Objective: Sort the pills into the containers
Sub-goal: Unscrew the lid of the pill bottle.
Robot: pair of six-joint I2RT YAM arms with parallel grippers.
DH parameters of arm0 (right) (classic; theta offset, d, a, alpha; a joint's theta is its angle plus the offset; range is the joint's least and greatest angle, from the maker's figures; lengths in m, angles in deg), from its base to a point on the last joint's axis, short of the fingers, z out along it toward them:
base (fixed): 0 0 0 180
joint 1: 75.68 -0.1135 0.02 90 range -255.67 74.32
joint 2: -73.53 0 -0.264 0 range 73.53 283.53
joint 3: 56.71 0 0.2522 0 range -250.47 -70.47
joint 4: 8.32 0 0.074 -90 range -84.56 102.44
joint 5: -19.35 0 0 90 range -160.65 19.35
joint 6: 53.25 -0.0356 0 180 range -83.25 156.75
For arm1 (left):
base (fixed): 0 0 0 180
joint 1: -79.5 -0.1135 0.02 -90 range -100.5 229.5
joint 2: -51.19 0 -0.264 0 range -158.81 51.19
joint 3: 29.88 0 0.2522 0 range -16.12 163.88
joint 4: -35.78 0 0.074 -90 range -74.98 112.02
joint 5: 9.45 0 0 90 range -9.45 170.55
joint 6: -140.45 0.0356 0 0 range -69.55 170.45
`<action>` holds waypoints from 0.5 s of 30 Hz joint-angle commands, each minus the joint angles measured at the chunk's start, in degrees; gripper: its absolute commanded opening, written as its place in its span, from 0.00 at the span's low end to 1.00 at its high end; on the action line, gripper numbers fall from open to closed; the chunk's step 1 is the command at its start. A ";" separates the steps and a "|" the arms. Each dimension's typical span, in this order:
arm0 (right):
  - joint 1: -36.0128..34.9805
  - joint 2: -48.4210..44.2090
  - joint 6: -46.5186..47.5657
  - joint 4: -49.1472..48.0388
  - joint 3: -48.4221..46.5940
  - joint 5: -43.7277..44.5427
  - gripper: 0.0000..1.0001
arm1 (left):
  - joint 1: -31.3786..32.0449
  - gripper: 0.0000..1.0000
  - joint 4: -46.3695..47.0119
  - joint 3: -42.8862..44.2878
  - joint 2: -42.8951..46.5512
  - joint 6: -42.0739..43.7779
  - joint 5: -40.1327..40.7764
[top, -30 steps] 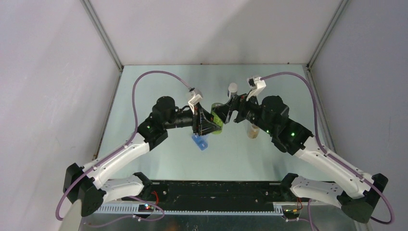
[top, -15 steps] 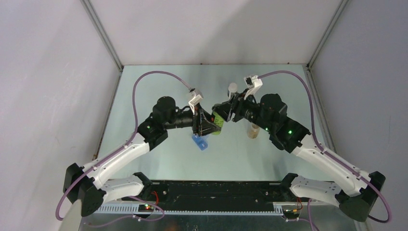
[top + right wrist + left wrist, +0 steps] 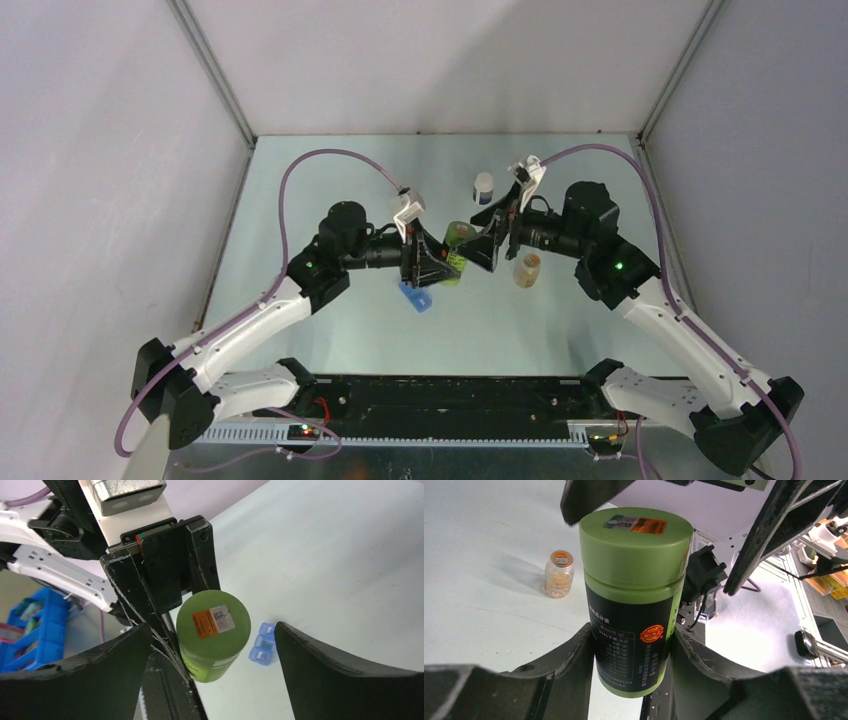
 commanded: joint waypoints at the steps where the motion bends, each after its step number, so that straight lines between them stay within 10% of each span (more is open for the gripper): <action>1: -0.83 -2.49 0.88 -0.31 -0.58 10.87 0.99 | -0.55 0.00 2.56 1.78 0.06 0.51 -0.07; 8: -9.55 -0.07 -12.26 -1.61 -0.56 30.88 0.95 | -0.49 0.00 2.38 2.18 -0.93 0.29 2.21; 15: -12.86 1.48 -18.25 -1.78 -0.57 39.26 0.68 | -0.39 0.00 2.67 1.90 -0.82 -0.35 3.68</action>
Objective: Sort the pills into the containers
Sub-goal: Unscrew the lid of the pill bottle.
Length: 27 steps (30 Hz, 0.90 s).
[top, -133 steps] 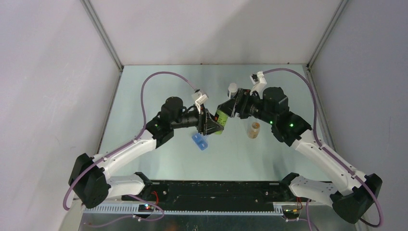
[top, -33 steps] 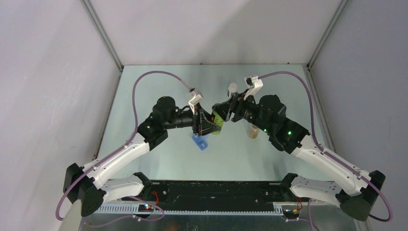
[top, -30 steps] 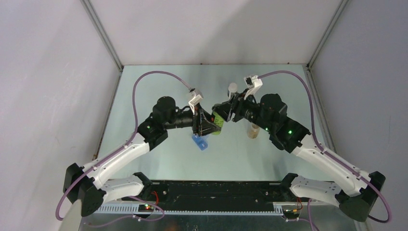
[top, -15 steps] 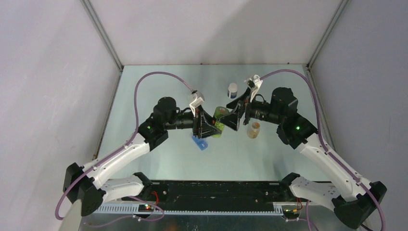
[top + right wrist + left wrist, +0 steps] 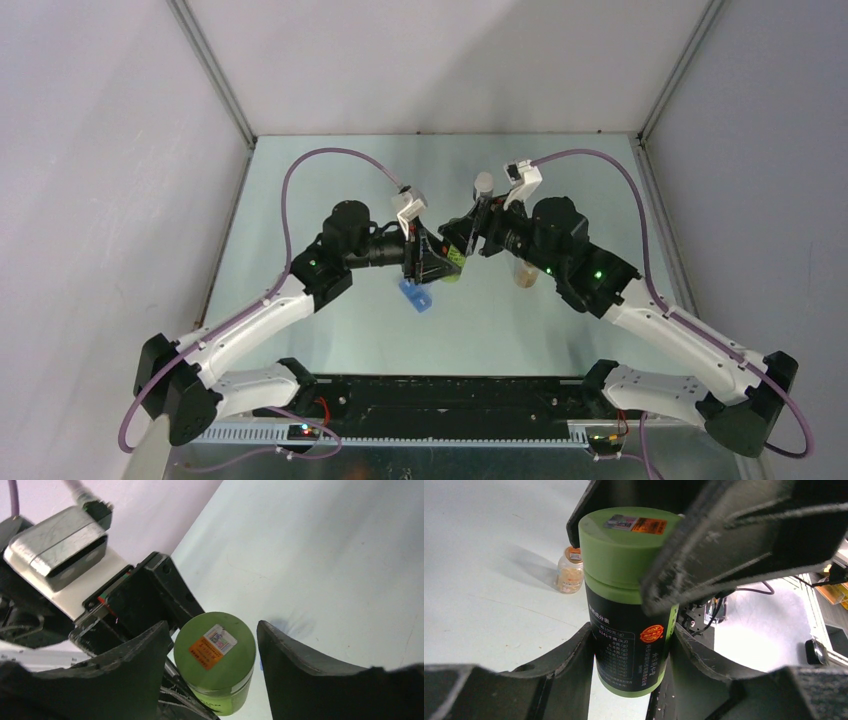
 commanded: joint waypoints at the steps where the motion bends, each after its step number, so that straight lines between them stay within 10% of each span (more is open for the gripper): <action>1: -0.56 -0.09 -5.67 -1.85 -0.61 8.13 0.65 | 0.01 0.00 2.70 1.84 0.58 -0.33 1.23; 10: 0.49 -1.47 -1.21 -1.92 -0.59 4.41 0.38 | -0.01 0.00 2.73 1.74 0.66 -0.61 1.60; 20: 15.53 -2.56 14.23 -2.17 2.44 -39.98 0.21 | -0.05 0.00 1.37 2.15 -0.75 -0.18 -3.40; 24: 17.72 -3.50 18.31 -0.07 2.47 -42.53 0.00 | 0.12 0.00 2.40 1.89 -0.95 -0.19 -5.76; 26: 17.80 -3.97 15.05 -1.39 2.81 -34.41 0.14 | 0.17 0.00 2.54 1.98 -1.26 -0.11 -6.16; 27: 17.82 -4.01 11.72 -2.66 2.85 -31.39 0.58 | 0.18 0.00 2.64 2.01 -1.50 -0.06 -5.97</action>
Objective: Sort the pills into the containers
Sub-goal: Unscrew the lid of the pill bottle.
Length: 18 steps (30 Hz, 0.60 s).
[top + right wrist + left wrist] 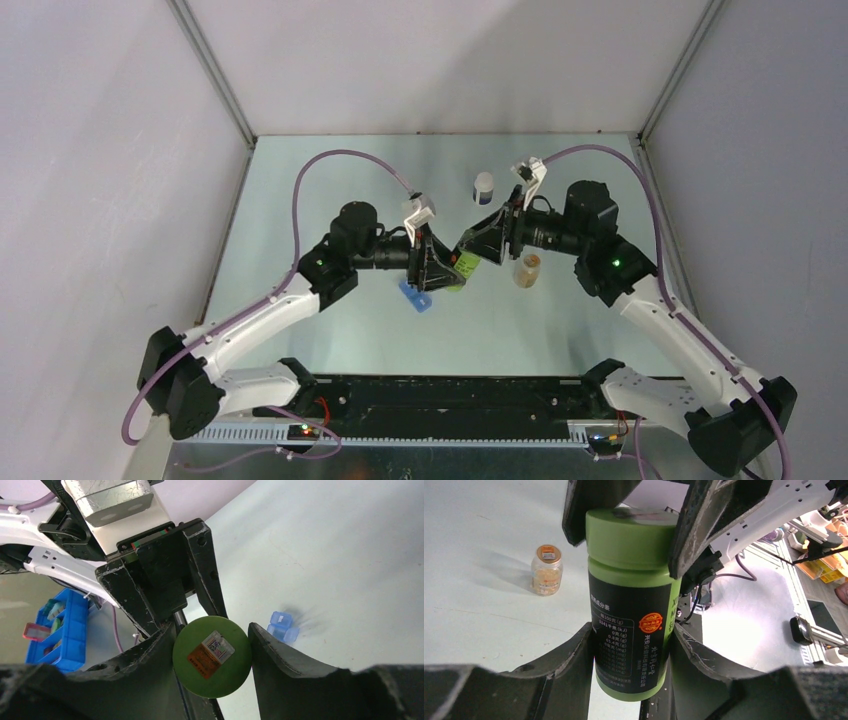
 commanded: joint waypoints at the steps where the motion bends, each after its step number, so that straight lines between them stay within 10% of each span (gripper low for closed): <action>1: 1.35 -2.70 -0.35 -2.24 0.26 10.94 0.76 | -0.69 0.00 1.64 2.04 0.14 -1.21 -0.91; 3: 0.91 -2.54 -5.68 -2.71 0.25 17.48 0.99 | -0.74 0.00 1.72 2.16 -0.20 -1.39 0.26; 18: -17.01 -1.12 -19.79 1.39 0.25 52.50 0.93 | -0.57 0.00 2.58 2.32 -0.60 -3.09 8.14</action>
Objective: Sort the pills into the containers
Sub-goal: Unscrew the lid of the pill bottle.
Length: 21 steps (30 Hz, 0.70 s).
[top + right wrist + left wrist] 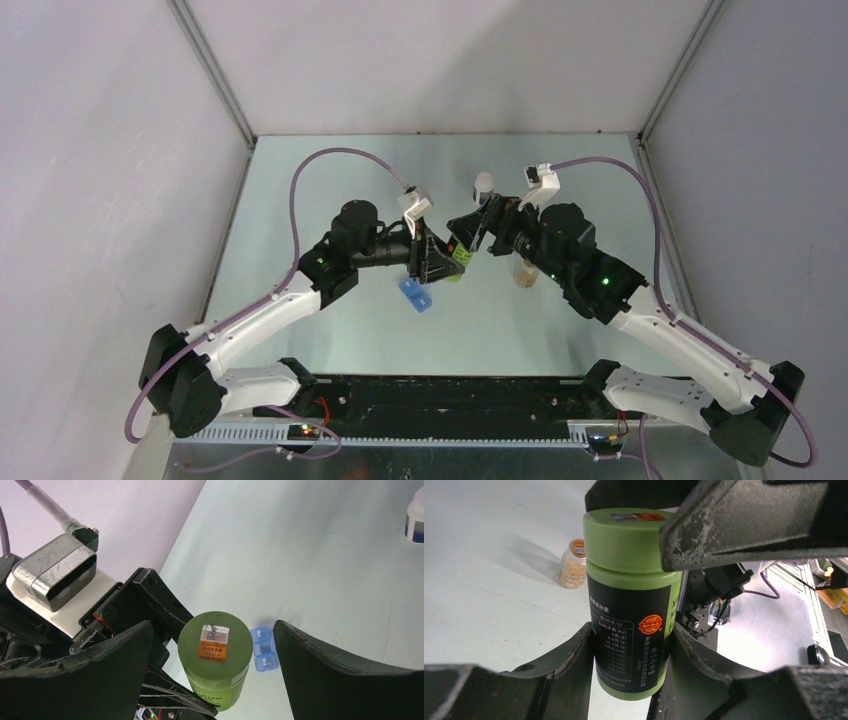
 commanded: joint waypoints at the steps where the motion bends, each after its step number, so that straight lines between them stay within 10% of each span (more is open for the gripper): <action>1: -2.12 0.68 -3.11 -0.91 -0.01 9.02 0.90 | -0.07 0.00 2.90 2.40 0.18 -1.26 2.56; 17: -2.82 2.92 -2.88 -2.92 -0.05 7.02 0.65 | -0.09 0.00 0.29 3.65 0.40 -1.42 5.99; 21: -2.76 2.83 -2.69 -2.98 -0.05 5.41 0.72 | -0.14 0.00 0.26 3.76 0.64 -1.51 6.17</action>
